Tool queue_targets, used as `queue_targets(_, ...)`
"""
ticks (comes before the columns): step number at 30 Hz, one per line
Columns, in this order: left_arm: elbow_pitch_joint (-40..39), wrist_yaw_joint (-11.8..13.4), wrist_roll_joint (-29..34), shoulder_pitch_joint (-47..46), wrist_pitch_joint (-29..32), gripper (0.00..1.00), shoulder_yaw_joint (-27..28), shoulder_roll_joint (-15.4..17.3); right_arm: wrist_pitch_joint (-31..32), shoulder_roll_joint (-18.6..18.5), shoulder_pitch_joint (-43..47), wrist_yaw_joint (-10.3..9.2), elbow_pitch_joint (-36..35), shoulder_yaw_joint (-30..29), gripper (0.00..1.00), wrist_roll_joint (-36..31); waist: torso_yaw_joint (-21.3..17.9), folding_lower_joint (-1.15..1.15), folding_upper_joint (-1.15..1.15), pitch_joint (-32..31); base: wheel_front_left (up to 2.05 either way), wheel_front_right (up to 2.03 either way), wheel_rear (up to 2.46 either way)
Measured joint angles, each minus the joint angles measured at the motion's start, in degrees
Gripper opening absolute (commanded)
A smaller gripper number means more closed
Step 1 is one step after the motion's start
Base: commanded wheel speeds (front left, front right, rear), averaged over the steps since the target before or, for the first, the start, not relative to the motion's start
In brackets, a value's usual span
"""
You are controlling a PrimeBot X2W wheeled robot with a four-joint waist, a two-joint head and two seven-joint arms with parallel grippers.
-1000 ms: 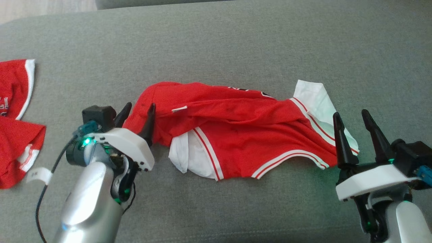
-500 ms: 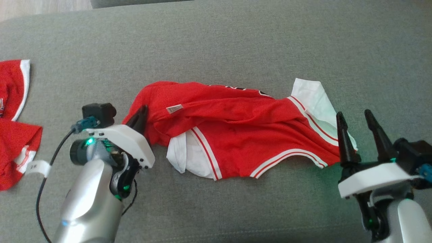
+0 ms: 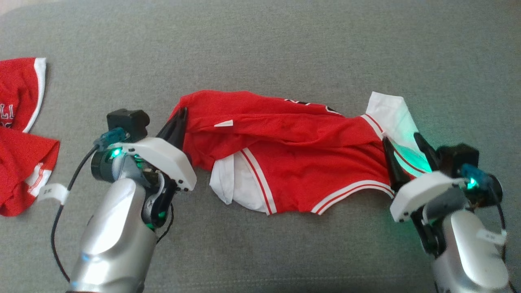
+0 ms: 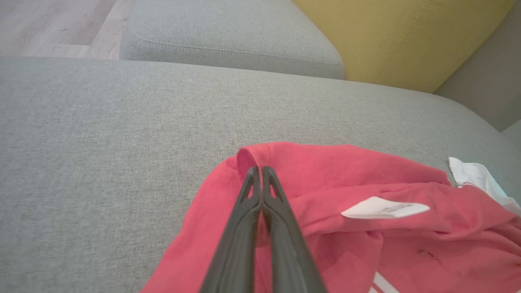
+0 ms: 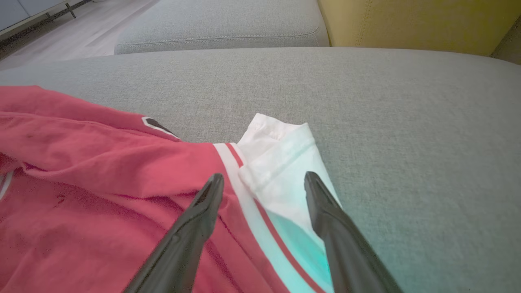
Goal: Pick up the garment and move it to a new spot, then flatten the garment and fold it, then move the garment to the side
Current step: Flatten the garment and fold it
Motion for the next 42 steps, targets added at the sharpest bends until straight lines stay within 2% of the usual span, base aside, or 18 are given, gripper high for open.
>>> queue_targets(6,0.01,-0.04,0.0,-0.94,-0.51,0.0,-0.76,-0.12,-0.42,-0.14,-4.93,0.0,6.46,-0.13,1.0,-0.86,0.43,0.0,0.0,0.86,0.0,0.0,0.0)
queue_targets(7,0.01,-0.05,0.0,-1.04,-0.54,0.0,-1.02,-0.12,-0.66,-0.14,-5.45,0.0,7.44,-0.4,0.52,-0.86,0.5,0.0,0.0,1.02,0.0,0.0,0.0)
queue_targets(8,0.03,-0.05,0.0,-1.13,-0.74,0.0,-1.19,-0.16,-0.99,-0.14,-5.89,0.0,8.35,-0.78,0.32,-0.9,0.57,0.0,0.0,1.15,0.0,0.0,0.0)
queue_targets(9,0.03,-0.07,0.0,-1.17,-0.94,0.0,-1.26,-0.2,-1.02,-0.14,-6.34,0.0,9.25,-1.18,0.0,-0.9,0.65,0.0,0.0,1.26,0.0,0.0,0.0)
queue_targets(15,-0.31,-0.04,0.01,-1.58,-4.16,0.0,-1.26,-0.14,-3.85,-0.11,-6.98,0.0,10.02,-3.8,0.0,-0.74,0.79,0.0,0.0,1.2,0.0,0.0,0.0)
queue_targets(20,-4.11,0.96,1.02,-1.58,-8.65,0.0,-0.35,0.77,-6.04,-0.16,-6.91,0.0,5.28,-6.25,0.0,0.2,0.51,0.0,0.0,-0.11,0.0,0.0,0.0)
queue_targets(28,-13.16,2.03,1.59,-0.8,-9.25,0.0,0.57,3.36,-5.63,-0.36,-5.81,0.0,-9.62,-8.22,0.0,1.43,0.04,0.0,0.0,-3.51,0.0,0.0,0.0)
queue_targets(34,-22.61,3.28,3.11,-1.05,-9.51,0.0,0.94,4.99,-2.99,-2.21,-6.5,0.0,-22.08,-8.36,0.0,2.31,0.07,0.0,0.0,-6.47,0.0,0.0,0.0)
queue_targets(42,-32.01,4.33,4.47,-8.99,-6.33,0.0,2.44,6.94,1.64,-5.8,-15.66,0.0,-34.2,-8.34,0.0,4.44,0.32,0.0,0.0,-9.76,0.0,0.0,0.0)
